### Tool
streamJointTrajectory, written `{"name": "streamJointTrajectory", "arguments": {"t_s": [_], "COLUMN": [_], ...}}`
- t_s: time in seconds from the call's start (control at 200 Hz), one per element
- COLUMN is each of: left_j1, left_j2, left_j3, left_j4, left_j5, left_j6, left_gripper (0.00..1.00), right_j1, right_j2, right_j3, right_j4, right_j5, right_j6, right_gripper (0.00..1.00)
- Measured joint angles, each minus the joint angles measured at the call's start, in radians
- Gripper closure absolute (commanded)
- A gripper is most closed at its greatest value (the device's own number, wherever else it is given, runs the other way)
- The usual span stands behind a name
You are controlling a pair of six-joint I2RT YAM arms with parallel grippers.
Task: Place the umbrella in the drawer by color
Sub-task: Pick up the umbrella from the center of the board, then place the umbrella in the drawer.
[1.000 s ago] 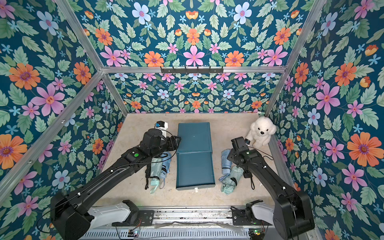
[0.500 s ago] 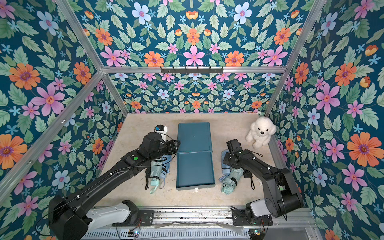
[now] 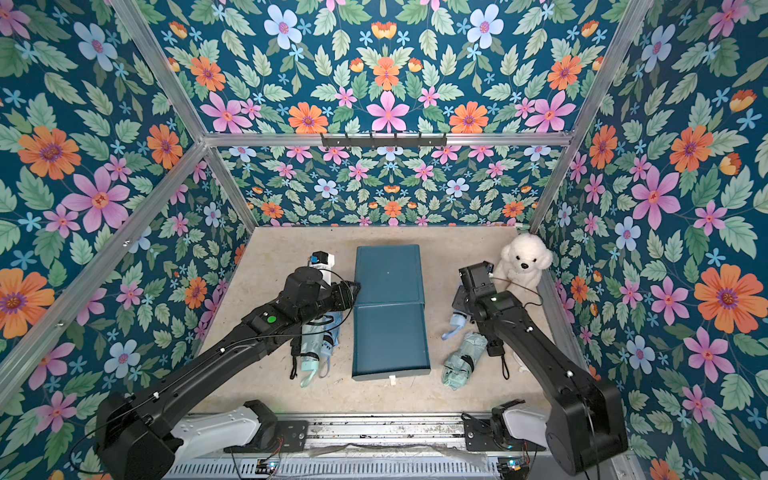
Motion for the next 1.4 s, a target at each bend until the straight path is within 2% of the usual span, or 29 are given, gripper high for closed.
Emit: {"name": "streamJointTrajectory", "arguments": {"t_s": [0.09,0.19,0.25,0.335,0.485,0.61,0.9,1.4], "left_j1": [0.0,0.0,0.0,0.0,0.0,0.0,0.0,0.0], "left_j2": [0.002,0.009,0.015,0.019,0.019,0.021,0.025,0.035], "left_j3": [0.0,0.002,0.004,0.006,0.006,0.006,0.006,0.017], "left_j4": [0.0,0.002,0.002,0.002,0.002,0.003,0.008,0.008], "left_j5": [-0.001,-0.001,0.0,-0.001,-0.001,0.0,0.0,0.005], "left_j6": [0.0,-0.004,-0.011,-0.011,-0.011,-0.01,-0.01,0.01], "left_gripper": [0.38,0.38,0.39,0.38,0.38,0.38,0.39,0.39], "right_j1": [0.048,0.11,0.148,0.211,0.389,0.504,0.537,0.533], "right_j2": [-0.082,-0.108,-0.101,-0.08,-0.027,-0.029,-0.069,0.054], "right_j3": [0.163,0.353,0.439,0.497,0.463,0.394,0.157,0.132], "right_j4": [-0.066,-0.111,-0.118,-0.105,-0.067,-0.075,-0.058,0.023], "right_j5": [0.053,0.052,-0.011,-0.172,-0.441,-0.546,-0.587,-0.587], "right_j6": [0.002,0.026,0.037,0.09,0.189,0.258,0.415,0.474], "right_gripper": [1.0,1.0,1.0,1.0,1.0,1.0,1.0,1.0]}}
